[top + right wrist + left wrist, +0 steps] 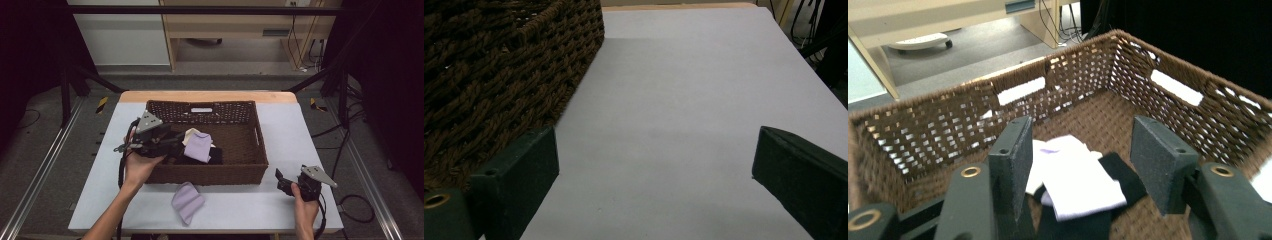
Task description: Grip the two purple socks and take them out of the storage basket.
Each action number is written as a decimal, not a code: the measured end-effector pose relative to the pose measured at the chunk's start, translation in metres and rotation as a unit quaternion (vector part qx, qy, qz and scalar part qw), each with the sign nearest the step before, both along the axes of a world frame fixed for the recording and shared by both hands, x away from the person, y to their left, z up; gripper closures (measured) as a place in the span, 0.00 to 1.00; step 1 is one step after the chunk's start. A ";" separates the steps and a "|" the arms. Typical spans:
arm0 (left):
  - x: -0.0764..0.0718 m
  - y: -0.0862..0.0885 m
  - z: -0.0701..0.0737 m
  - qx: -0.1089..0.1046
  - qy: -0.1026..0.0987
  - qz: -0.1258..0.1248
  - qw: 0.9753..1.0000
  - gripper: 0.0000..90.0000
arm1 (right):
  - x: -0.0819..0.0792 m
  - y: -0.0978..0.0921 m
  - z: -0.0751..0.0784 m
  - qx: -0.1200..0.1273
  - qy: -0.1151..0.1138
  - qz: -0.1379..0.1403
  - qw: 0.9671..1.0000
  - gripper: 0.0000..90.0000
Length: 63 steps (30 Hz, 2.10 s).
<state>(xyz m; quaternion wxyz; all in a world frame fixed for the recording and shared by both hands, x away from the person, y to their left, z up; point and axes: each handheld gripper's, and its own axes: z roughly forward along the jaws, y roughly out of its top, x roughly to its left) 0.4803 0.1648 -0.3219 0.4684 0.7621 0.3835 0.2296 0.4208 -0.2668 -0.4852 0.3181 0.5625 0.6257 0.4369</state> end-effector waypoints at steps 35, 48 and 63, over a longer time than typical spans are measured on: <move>0.107 -0.056 -0.076 0.113 0.154 0.012 0.981 0.52 | -0.001 0.004 0.000 -0.019 -0.005 0.008 1.000 0.07; 0.117 -0.059 -0.096 0.179 0.216 0.016 0.960 0.56 | -0.002 -0.001 0.000 0.004 -0.013 0.010 1.000 0.03; 0.116 -0.059 -0.098 0.179 0.258 0.003 0.949 0.93 | -0.002 0.000 0.000 -0.003 -0.013 0.008 1.000 0.07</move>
